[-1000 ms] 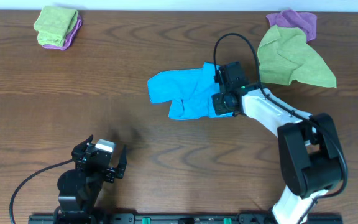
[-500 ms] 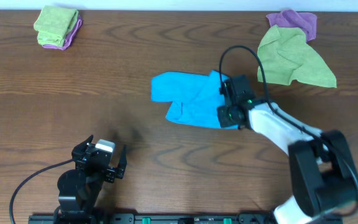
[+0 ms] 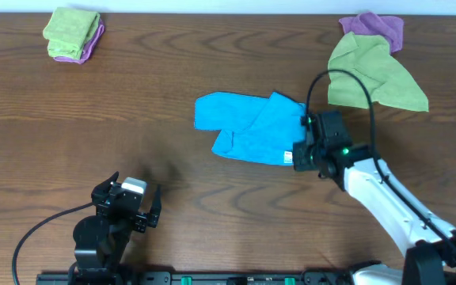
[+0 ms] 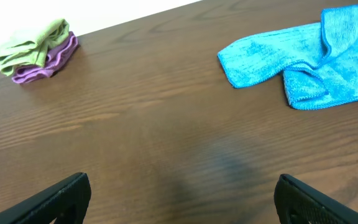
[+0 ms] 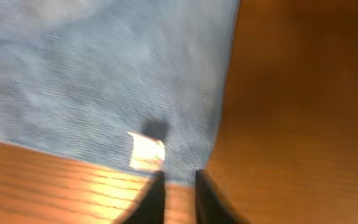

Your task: Fold the cloth

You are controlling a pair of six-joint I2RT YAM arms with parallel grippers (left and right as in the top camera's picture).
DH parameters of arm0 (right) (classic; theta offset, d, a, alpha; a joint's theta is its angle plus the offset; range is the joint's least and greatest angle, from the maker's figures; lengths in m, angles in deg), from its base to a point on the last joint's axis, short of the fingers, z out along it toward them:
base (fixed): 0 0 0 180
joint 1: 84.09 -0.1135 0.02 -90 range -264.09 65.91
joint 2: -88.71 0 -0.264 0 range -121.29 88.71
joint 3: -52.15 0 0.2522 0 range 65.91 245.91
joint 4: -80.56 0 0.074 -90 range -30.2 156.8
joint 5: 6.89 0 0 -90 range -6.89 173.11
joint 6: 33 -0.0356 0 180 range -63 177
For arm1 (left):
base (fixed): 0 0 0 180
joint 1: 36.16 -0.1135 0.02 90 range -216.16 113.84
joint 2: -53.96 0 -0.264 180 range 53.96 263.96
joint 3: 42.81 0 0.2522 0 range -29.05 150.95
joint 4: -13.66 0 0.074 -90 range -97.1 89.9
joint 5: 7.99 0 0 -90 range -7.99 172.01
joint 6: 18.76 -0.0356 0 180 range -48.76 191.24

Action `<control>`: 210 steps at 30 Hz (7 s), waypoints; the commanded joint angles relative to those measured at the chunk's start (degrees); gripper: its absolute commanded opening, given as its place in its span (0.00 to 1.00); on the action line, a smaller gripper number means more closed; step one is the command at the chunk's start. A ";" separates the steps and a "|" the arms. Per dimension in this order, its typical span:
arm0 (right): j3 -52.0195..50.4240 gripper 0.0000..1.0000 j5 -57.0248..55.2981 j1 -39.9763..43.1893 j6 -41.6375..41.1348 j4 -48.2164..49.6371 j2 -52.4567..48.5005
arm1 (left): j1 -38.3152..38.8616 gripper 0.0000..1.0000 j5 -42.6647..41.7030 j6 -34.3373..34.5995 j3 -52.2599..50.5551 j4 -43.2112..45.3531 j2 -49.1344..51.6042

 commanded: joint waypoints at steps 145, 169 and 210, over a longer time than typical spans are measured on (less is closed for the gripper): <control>22.25 0.98 -0.85 0.46 2.36 -27.43 13.46 | 3.67 0.53 -27.19 37.81 42.45 30.80 116.21; 22.25 0.96 -0.87 0.46 2.36 -27.67 13.46 | 7.10 0.08 -24.57 39.76 42.45 31.80 116.32; 21.29 0.01 1.90 0.33 3.48 -23.61 3.34 | 3.54 0.74 -33.92 39.71 71.32 21.73 119.95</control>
